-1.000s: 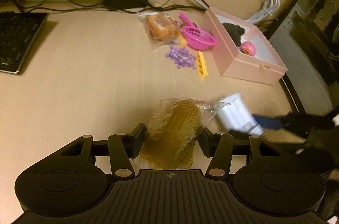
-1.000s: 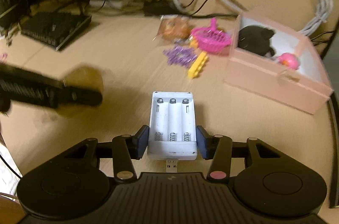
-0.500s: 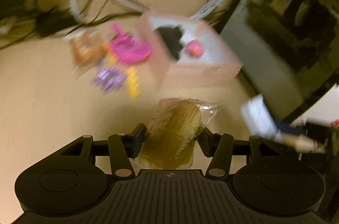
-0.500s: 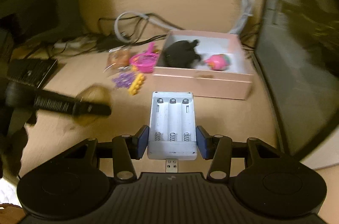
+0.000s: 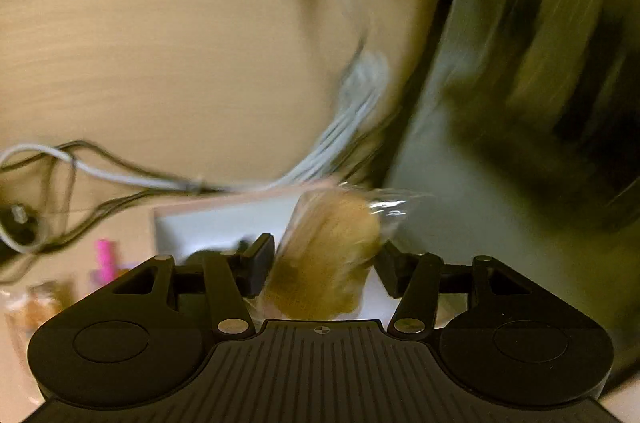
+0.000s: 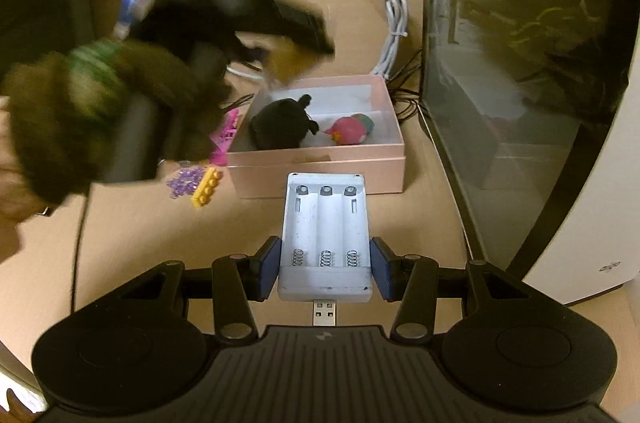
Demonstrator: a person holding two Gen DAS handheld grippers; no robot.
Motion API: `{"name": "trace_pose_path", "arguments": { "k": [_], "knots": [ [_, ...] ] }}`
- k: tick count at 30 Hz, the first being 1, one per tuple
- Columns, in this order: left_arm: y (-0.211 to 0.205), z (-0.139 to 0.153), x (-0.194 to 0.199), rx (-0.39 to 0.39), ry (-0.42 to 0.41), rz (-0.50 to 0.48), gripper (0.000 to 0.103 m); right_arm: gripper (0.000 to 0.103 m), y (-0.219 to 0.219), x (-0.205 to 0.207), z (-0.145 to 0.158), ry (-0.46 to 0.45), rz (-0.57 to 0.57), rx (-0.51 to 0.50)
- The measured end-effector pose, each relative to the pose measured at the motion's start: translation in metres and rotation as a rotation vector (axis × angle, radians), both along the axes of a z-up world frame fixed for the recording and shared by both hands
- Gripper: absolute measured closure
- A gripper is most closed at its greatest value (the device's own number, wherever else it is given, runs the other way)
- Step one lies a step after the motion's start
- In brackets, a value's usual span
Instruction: Organize objects
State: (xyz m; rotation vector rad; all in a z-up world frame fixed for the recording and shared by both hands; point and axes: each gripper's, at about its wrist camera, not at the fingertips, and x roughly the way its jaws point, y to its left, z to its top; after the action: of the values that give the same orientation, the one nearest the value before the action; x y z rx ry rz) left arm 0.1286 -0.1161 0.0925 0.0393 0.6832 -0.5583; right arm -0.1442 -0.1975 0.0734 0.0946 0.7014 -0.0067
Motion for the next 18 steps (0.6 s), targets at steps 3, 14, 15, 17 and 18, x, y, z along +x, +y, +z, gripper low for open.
{"name": "trace_pose_path", "arguments": {
  "k": [3,14,15,17,18],
  "knots": [
    [0.013,-0.013,0.007,-0.140,0.084,0.029,0.046,0.056,-0.004,0.003,-0.001,0.006,0.007,-0.011],
    [0.145,-0.008,-0.066,-0.163,0.097,0.244,0.046,0.056,-0.027,0.081,0.020,-0.033,0.014,0.043],
    [0.159,-0.013,-0.076,-0.156,0.124,0.263,0.046,0.056,-0.027,0.095,0.024,-0.045,0.016,0.055],
    [0.176,-0.022,-0.094,-0.125,0.153,0.290,0.046,0.056,-0.027,0.132,0.031,-0.073,-0.007,0.051],
    [0.183,-0.023,-0.098,-0.111,0.161,0.303,0.046,0.056,-0.026,0.149,0.033,-0.082,-0.021,0.046]
  ]
}}
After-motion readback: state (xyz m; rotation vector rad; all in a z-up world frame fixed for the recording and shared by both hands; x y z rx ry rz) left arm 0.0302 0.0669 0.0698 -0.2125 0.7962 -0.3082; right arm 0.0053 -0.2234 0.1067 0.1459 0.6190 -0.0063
